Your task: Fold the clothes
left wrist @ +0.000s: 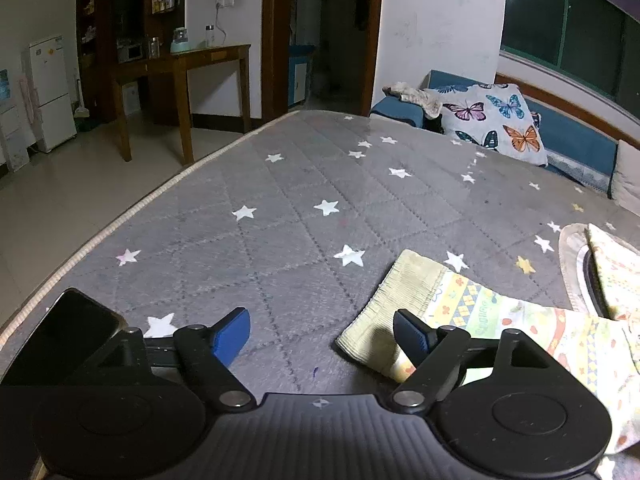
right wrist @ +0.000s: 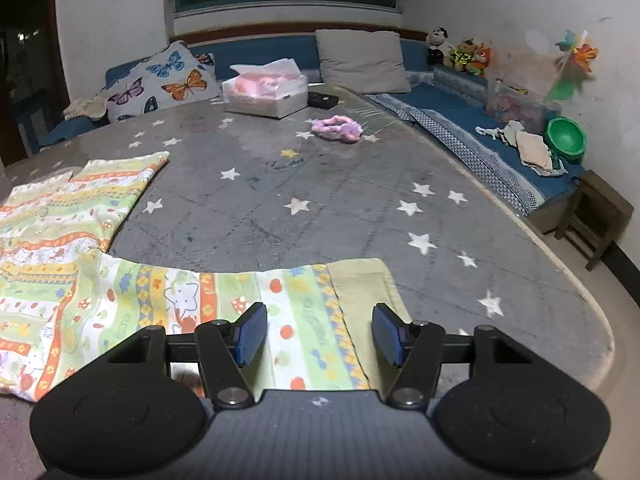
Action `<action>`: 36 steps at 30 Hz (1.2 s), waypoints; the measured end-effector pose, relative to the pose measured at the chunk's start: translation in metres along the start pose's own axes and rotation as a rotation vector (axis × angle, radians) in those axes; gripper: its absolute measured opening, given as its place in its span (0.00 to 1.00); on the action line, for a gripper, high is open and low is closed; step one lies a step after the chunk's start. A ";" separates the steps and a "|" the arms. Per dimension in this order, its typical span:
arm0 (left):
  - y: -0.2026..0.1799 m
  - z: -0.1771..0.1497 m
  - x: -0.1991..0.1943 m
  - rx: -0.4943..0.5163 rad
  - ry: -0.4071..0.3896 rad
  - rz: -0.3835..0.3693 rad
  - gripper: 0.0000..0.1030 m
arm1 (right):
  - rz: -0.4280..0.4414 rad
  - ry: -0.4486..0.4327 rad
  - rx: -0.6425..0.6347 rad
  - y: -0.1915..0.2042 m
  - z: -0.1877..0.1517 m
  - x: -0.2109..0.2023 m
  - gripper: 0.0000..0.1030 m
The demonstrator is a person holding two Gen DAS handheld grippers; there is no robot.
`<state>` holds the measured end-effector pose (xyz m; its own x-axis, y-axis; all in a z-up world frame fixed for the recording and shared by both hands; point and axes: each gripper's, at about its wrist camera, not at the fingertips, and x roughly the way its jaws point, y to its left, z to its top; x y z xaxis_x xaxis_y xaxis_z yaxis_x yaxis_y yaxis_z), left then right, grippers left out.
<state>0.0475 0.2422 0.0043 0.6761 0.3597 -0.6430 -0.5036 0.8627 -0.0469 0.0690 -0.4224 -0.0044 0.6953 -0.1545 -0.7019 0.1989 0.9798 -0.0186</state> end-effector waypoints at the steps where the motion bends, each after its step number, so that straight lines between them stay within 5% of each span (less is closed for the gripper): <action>1: 0.001 0.000 -0.002 -0.001 -0.002 -0.005 0.79 | 0.001 -0.001 -0.001 0.000 0.001 0.003 0.53; 7: -0.005 -0.006 -0.008 0.030 0.001 -0.056 0.77 | 0.001 -0.011 -0.020 0.003 0.013 0.020 0.51; 14: -0.029 -0.006 0.007 0.120 0.010 -0.077 0.63 | -0.002 -0.024 -0.047 0.010 0.033 0.044 0.51; 21: -0.039 0.002 0.020 0.191 -0.033 -0.085 0.16 | 0.003 -0.047 -0.072 0.017 0.047 0.060 0.53; 27: -0.059 0.000 0.033 0.331 -0.100 -0.012 0.15 | 0.012 -0.078 -0.097 0.020 0.057 0.075 0.59; 36: -0.054 0.000 0.033 0.337 -0.094 -0.007 0.25 | 0.024 -0.083 -0.112 0.022 0.061 0.076 0.61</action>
<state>0.0965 0.2076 -0.0143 0.7336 0.3706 -0.5696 -0.3032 0.9286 0.2138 0.1681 -0.4201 -0.0151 0.7549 -0.1360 -0.6416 0.1061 0.9907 -0.0851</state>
